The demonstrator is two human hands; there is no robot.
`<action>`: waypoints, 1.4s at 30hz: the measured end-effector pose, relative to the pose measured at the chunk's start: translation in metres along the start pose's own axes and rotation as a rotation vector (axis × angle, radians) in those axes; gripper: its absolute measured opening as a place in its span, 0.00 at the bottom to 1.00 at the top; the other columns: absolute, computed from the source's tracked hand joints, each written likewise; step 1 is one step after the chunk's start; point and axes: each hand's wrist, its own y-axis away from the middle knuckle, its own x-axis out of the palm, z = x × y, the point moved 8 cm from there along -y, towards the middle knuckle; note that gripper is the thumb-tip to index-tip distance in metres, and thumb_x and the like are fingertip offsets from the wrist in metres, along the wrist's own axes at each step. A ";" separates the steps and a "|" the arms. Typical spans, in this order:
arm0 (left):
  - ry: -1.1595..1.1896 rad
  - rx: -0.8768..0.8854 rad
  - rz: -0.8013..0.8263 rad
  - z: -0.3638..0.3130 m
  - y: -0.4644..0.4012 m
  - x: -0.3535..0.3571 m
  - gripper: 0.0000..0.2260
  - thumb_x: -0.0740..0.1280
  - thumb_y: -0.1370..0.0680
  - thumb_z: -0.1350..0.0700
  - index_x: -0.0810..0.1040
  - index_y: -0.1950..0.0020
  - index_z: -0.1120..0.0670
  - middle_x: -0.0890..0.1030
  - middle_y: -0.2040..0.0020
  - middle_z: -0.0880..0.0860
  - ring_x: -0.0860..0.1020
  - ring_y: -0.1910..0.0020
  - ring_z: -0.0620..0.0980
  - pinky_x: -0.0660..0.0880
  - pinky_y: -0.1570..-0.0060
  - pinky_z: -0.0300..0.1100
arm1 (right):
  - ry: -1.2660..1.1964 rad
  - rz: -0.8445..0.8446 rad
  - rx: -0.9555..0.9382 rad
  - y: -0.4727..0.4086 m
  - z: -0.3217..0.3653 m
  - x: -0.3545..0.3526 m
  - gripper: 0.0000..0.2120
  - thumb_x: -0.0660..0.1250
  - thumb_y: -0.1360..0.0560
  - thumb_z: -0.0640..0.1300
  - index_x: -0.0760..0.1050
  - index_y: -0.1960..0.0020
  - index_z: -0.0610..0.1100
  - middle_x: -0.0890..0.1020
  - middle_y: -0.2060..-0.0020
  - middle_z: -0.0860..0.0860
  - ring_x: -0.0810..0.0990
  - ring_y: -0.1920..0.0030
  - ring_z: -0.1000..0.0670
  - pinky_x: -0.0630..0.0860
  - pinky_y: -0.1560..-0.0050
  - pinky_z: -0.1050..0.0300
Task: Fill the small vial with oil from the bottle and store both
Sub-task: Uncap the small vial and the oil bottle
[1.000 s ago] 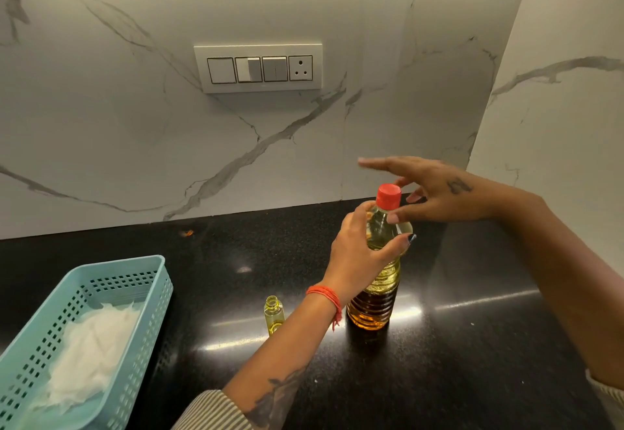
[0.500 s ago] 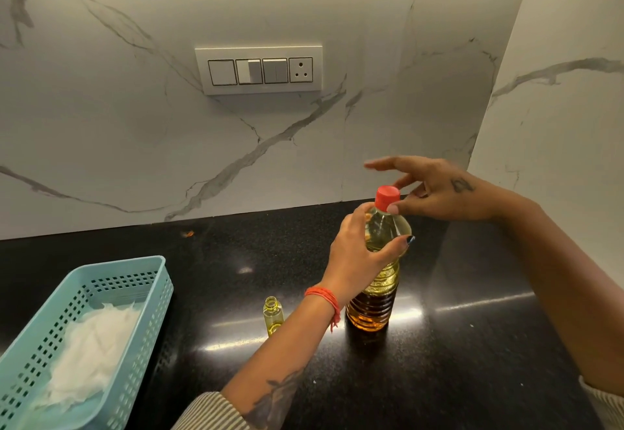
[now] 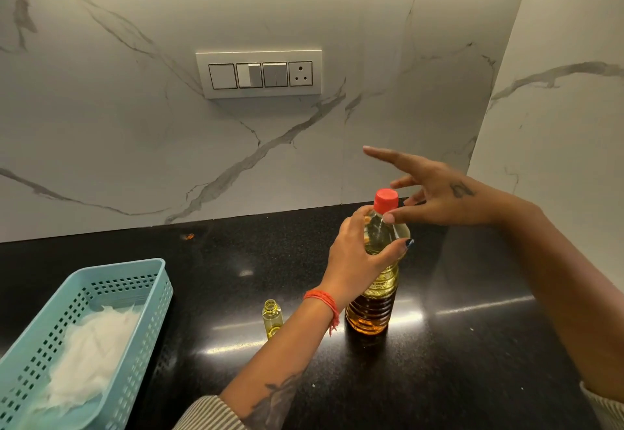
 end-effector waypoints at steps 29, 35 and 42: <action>-0.001 -0.011 0.007 0.000 -0.002 0.000 0.28 0.69 0.29 0.43 0.62 0.32 0.44 0.70 0.39 0.49 0.71 0.41 0.46 0.73 0.41 0.46 | 0.235 -0.195 -0.073 -0.002 0.014 -0.016 0.14 0.69 0.28 0.46 0.77 0.43 0.47 0.79 0.54 0.56 0.77 0.56 0.61 0.76 0.58 0.68; -0.006 -0.020 0.007 0.001 -0.002 -0.001 0.32 0.70 0.30 0.42 0.61 0.30 0.45 0.68 0.35 0.50 0.69 0.38 0.46 0.70 0.38 0.45 | 0.137 -0.417 0.008 0.026 0.004 -0.040 0.15 0.70 0.29 0.42 0.77 0.43 0.45 0.79 0.52 0.53 0.77 0.53 0.56 0.76 0.57 0.68; 0.006 -0.040 0.023 0.005 0.000 0.000 0.37 0.70 0.32 0.39 0.59 0.28 0.46 0.67 0.33 0.51 0.69 0.36 0.49 0.71 0.36 0.51 | -0.019 -0.480 0.298 0.072 -0.083 0.022 0.15 0.70 0.29 0.40 0.77 0.43 0.49 0.78 0.53 0.55 0.77 0.51 0.54 0.70 0.56 0.68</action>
